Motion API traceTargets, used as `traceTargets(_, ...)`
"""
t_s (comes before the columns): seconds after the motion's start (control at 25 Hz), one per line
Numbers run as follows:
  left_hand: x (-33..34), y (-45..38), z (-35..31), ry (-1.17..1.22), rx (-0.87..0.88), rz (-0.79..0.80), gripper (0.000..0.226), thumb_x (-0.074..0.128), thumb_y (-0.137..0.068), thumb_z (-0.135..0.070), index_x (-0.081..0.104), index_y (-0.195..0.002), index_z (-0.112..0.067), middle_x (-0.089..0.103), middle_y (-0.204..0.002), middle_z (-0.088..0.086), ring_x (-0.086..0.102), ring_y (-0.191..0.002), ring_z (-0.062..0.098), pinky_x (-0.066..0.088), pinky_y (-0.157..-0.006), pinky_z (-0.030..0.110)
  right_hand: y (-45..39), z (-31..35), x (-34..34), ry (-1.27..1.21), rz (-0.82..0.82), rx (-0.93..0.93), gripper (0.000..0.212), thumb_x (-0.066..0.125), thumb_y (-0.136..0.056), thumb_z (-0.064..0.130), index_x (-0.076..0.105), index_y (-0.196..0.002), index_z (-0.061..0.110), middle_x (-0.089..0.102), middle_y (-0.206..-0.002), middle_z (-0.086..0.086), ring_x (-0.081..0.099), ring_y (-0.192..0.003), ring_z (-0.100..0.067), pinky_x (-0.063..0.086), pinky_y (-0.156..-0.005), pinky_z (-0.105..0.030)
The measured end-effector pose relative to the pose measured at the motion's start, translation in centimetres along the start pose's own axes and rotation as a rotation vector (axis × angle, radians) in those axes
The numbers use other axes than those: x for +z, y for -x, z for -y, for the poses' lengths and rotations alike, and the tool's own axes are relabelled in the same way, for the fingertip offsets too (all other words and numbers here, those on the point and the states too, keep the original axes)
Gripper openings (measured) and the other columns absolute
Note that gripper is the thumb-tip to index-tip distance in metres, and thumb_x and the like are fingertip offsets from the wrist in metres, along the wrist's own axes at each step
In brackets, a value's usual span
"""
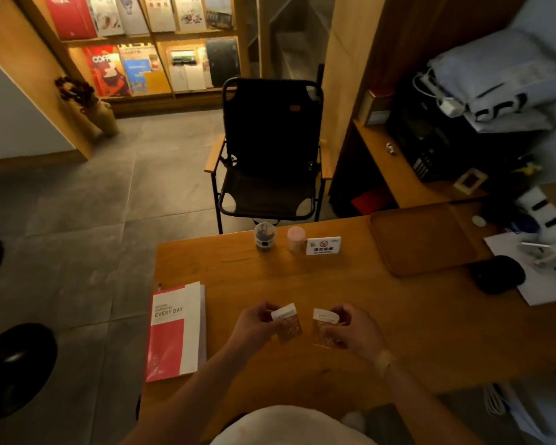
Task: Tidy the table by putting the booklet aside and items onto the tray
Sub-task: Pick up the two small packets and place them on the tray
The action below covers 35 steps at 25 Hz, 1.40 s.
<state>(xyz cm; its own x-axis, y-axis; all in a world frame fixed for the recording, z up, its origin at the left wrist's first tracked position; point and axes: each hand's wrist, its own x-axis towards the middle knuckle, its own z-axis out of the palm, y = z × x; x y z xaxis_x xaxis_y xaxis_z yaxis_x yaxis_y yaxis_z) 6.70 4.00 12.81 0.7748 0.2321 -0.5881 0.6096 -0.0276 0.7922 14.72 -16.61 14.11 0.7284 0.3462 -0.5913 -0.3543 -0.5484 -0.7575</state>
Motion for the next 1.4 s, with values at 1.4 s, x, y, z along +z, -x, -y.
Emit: traceTargets(1.4, 26.6, -1.3, -6.8, 0.073, -0.044, 0.154, 0.012, 0.067, -0.09, -0.021, 0.065, -0.101, -0.017, 0.072, -0.094, 0.005, 0.068, -0.075, 0.018, 0.049, -0.06, 0.03, 7.4, -14.0, -23.1, -0.432, -0.215, 0.06, 0.018, 0.073, -0.083, 0.016, 0.067, -0.099, 0.023, 0.075, -0.087, 0.012, 0.071, -0.078, -0.005, 0.057, -0.061, -0.02)
